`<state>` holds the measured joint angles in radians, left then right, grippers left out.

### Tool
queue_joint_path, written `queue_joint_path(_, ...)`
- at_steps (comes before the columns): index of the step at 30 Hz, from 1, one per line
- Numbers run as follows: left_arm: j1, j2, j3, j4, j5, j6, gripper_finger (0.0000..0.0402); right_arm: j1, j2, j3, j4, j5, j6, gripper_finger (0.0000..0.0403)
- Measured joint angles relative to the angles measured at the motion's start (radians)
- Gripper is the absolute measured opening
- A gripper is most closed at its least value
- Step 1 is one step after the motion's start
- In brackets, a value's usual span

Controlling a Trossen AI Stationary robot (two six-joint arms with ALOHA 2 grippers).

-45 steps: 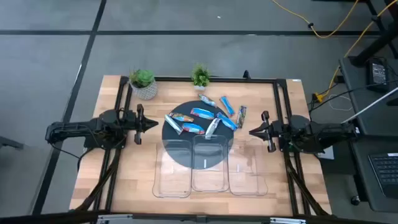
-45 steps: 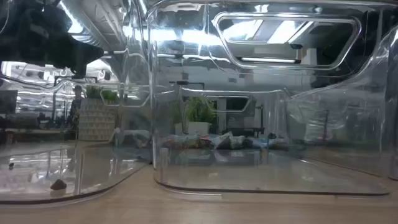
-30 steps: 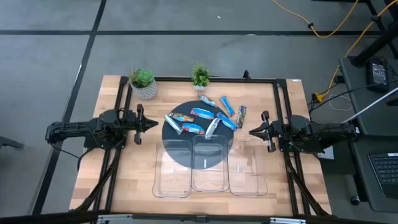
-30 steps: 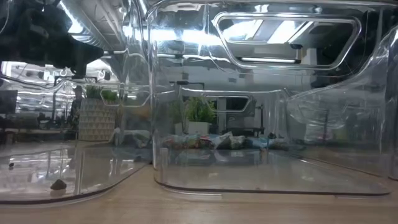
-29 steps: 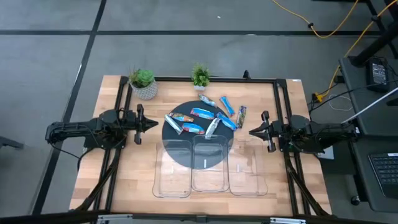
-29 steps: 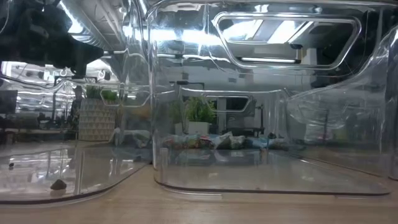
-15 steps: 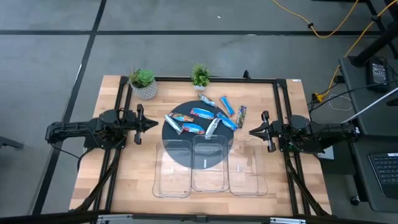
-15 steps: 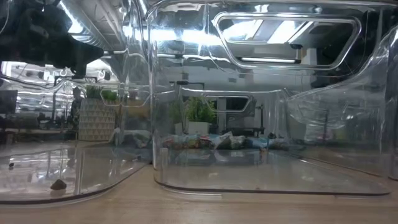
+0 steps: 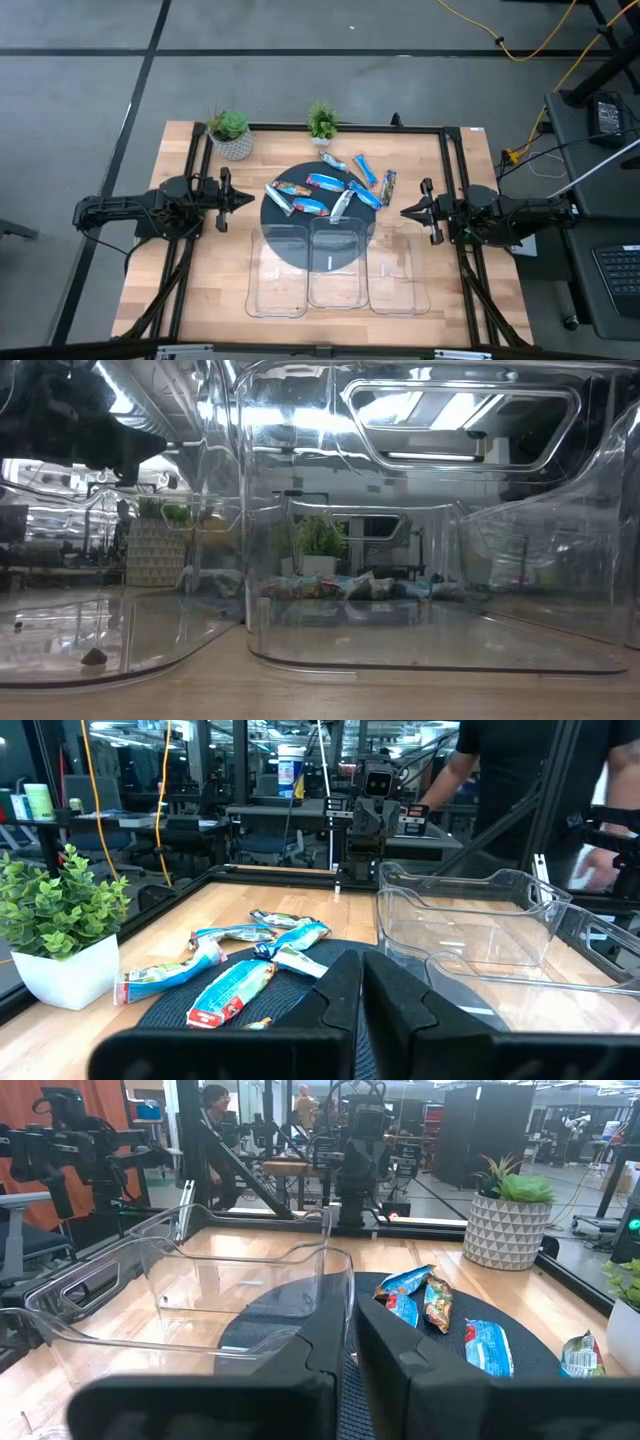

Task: Pick and place Granola Bars by type

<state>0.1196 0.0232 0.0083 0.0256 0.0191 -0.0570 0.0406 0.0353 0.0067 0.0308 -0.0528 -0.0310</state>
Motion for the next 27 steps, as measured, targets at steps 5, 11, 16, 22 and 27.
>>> queue_joint_path(5, 0.0, 0.0, 0.0, 0.0, 0.0, 0.0, 0.0006, 0.0, 0.0, 0.0, 0.0, 0.0, 0.0, 0.0032)
queue_joint_path(11, 0.0, 0.0, 0.0, 0.0, 0.0, 0.0, 0.0008, 0.0, 0.0, 0.0, 0.0, 0.0, 0.0, 0.0032)
queue_joint_path(16, 0.0, 0.0, 0.0, 0.0, 0.0, 0.0, 0.0012, 0.0, 0.0, 0.0, 0.0, 0.0, 0.0, 0.0032)
queue_joint_path(22, 0.0, 0.0, 0.0, 0.0, 0.0, 0.0, 0.001, 0.0, 0.0, 0.0, 0.0, 0.0, 0.0, 0.0032)
queue_joint_path(27, 0.0, 0.0, 0.0, 0.0, 0.0, 0.0, 0.0008, 0.0, 0.0, 0.0, 0.0, 0.0, 0.0, 0.0032)
